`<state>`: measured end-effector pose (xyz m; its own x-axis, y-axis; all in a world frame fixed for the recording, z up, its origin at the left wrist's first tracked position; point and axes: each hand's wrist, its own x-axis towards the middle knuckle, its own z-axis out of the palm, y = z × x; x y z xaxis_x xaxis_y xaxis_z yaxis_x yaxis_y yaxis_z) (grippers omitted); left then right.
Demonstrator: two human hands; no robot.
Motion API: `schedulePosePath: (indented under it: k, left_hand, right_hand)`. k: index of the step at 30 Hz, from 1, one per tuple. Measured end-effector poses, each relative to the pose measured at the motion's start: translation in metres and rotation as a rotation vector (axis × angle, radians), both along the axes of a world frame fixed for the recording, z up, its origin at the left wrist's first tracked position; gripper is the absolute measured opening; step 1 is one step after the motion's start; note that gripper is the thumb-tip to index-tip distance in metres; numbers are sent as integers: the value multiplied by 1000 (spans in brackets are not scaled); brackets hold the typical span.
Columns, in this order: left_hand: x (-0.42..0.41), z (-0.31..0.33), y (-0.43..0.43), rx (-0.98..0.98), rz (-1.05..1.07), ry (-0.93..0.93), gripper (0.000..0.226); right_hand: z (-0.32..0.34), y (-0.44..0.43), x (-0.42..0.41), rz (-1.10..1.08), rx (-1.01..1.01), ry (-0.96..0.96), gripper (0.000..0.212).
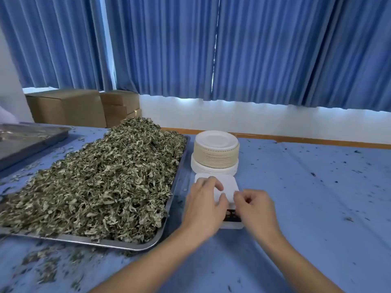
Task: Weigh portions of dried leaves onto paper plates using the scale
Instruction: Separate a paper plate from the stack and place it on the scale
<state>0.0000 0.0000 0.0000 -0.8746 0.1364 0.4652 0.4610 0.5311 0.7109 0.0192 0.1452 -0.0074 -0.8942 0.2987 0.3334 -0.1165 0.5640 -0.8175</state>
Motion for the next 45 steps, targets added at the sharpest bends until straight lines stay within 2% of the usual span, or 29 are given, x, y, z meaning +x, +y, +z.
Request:
schedulePosePath:
  k: [3, 5, 6, 9, 15, 22, 27, 31, 34, 37, 39, 42, 45]
  left_hand:
    - [-14, -19, 3, -262, 48, -60, 39]
    - [-20, -31, 3, -313, 34, -123, 52]
    - [-21, -37, 2, -307, 17, -134, 57]
    - [-27, -45, 0, -194, 10, -154, 67]
    - [-32, -50, -6, -107, 6, -222, 83]
    - [-34, -44, -5, -23, 11, -309, 84]
    - [-36, -41, -3, 13, -13, -353, 93]
    - [-32, -38, -5, -42, -36, -305, 97]
    - [-24, -26, -3, -14, -46, -157, 77]
    - [-17, -4, 1, 175, -85, -85, 48]
    - [-18, 17, 0, 279, -127, -204, 44]
    - [-36, 55, -5, 345, -178, -374, 44]
    - [-67, 95, -9, 239, -154, -318, 60]
  right_hand:
    - [-10, 22, -20, -222, 82, -62, 30]
    - [-16, 31, -28, -208, 118, -162, 8]
    - [-19, 32, -29, -194, 111, -202, 5]
    - [-27, 34, -32, -136, 113, -192, 29]
    - [-30, 26, -25, -111, 173, -194, 31]
    - [-27, 20, -19, -101, 187, -189, 28]
    - [-26, 18, -17, -88, 207, -173, 25]
    - [-25, 20, -16, -78, 199, -210, 28]
    - [-19, 23, -17, -105, 230, -231, 23]
    - [-2, 22, -17, -170, 322, -76, 11]
    - [12, 22, -23, -131, 382, 76, 10]
    - [33, 22, -43, -44, 452, 187, 13]
    - [50, 23, -72, -22, 493, 218, 15]
